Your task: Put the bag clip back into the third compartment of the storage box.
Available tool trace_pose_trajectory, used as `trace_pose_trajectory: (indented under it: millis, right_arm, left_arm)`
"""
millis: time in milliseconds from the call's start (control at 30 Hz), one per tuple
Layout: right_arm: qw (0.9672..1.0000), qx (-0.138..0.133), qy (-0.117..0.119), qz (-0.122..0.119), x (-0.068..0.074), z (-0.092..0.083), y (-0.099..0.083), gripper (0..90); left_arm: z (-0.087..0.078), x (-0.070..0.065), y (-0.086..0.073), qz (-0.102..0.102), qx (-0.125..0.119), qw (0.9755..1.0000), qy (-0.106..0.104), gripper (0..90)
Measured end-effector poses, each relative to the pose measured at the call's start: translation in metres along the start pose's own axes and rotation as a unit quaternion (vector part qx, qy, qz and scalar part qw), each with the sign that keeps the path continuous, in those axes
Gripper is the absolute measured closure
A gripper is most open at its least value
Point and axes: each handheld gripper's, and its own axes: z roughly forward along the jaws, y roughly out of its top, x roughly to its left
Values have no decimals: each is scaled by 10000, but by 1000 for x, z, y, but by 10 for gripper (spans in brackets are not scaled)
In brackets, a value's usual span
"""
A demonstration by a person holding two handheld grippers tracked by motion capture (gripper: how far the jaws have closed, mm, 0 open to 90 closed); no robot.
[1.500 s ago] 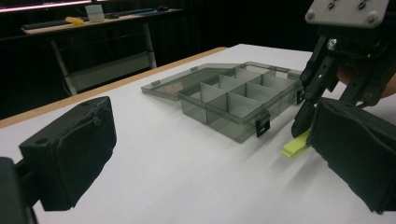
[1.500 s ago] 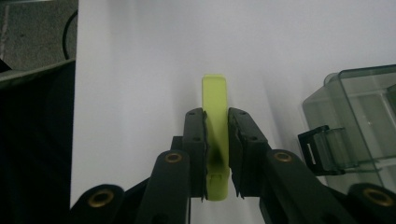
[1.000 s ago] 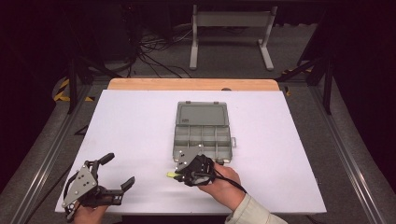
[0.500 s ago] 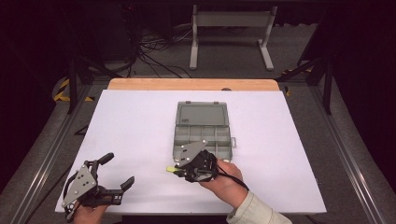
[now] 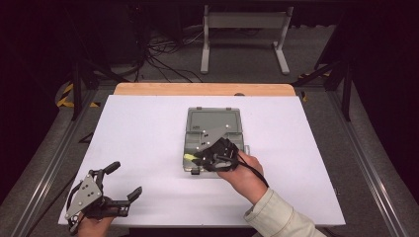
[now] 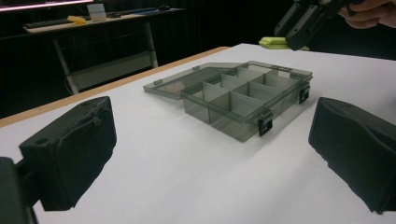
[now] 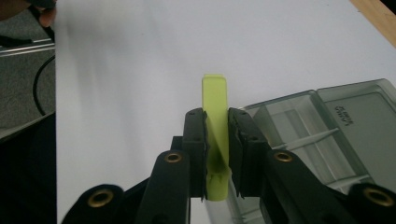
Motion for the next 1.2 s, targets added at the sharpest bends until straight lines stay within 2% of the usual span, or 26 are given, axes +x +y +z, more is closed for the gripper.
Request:
trace_pose_trajectory:
  millis: [167, 433, 600, 1200]
  right_arm:
    - [9998, 37, -173, 89, -13, -1, 0, 783]
    - [9990, 5, -319, 323, -32, -4, -1, 783]
    - [9975, 26, -461, 533, -45, -3, -5, 783]
    - [9915, 207, -840, 976, -85, 4, -20, 783]
  left_arm:
    - [0, 0, 0, 15, 8, 10000, -4, 15]
    - [0, 0, 0, 1, -15, 10000, -5, 15]
    - [0, 0, 0, -4, -3, 10000, -8, 15]
    - [0, 0, 0, -4, 23, 10000, -29, 15]
